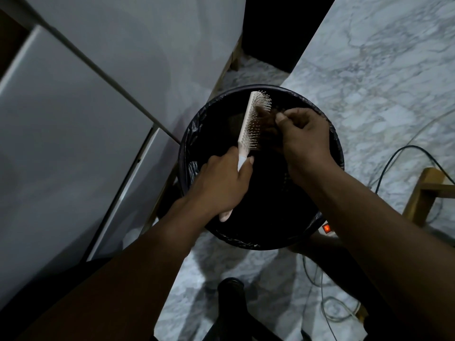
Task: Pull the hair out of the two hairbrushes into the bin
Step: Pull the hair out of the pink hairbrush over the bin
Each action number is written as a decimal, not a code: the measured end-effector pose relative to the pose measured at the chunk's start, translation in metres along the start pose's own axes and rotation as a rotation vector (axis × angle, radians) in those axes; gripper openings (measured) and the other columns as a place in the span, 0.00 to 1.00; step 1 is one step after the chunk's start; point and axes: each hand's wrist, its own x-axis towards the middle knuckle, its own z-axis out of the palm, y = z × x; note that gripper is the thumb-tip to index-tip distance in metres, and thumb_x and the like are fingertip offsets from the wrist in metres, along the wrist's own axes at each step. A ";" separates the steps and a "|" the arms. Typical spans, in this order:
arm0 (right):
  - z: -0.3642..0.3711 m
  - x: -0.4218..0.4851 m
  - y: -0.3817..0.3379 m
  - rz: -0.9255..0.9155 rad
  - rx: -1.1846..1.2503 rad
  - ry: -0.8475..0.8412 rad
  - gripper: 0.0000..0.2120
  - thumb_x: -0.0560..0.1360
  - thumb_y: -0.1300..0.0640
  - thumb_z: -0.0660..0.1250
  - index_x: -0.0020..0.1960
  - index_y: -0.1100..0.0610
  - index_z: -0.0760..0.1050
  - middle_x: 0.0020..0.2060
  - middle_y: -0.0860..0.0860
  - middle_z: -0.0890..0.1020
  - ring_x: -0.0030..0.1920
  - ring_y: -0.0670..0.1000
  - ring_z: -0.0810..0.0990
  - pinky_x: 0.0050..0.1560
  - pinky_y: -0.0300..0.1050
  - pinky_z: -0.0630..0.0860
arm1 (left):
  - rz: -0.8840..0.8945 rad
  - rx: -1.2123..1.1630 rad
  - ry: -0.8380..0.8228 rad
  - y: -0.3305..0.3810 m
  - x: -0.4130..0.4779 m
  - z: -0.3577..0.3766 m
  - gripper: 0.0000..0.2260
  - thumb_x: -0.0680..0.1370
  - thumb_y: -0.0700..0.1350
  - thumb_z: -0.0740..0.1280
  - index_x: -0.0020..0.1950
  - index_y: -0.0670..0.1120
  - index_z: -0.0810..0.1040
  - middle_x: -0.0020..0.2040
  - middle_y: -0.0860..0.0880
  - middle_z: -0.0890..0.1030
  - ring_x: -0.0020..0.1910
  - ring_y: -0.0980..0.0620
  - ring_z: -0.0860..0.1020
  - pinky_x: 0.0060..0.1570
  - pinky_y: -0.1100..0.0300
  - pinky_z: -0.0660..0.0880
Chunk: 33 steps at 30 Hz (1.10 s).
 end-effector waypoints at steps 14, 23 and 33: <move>-0.009 -0.001 0.001 -0.125 -0.182 -0.060 0.12 0.67 0.51 0.81 0.47 0.54 0.86 0.44 0.49 0.89 0.48 0.47 0.88 0.57 0.52 0.83 | 0.024 0.056 -0.056 -0.001 -0.002 0.004 0.19 0.80 0.64 0.53 0.53 0.51 0.74 0.43 0.48 0.82 0.41 0.44 0.82 0.44 0.44 0.81; 0.002 -0.001 0.001 0.055 0.098 0.018 0.06 0.78 0.58 0.70 0.43 0.54 0.80 0.43 0.55 0.85 0.50 0.58 0.87 0.57 0.62 0.82 | 0.009 0.011 -0.009 0.000 0.003 -0.004 0.17 0.83 0.60 0.56 0.47 0.49 0.72 0.39 0.49 0.80 0.38 0.47 0.81 0.40 0.50 0.77; -0.001 -0.010 -0.003 -0.013 -0.065 -0.219 0.32 0.69 0.50 0.80 0.69 0.55 0.74 0.60 0.49 0.83 0.60 0.46 0.83 0.61 0.42 0.79 | -0.019 0.066 -0.062 -0.001 0.002 -0.004 0.15 0.81 0.59 0.56 0.50 0.48 0.73 0.44 0.47 0.81 0.42 0.45 0.81 0.43 0.49 0.79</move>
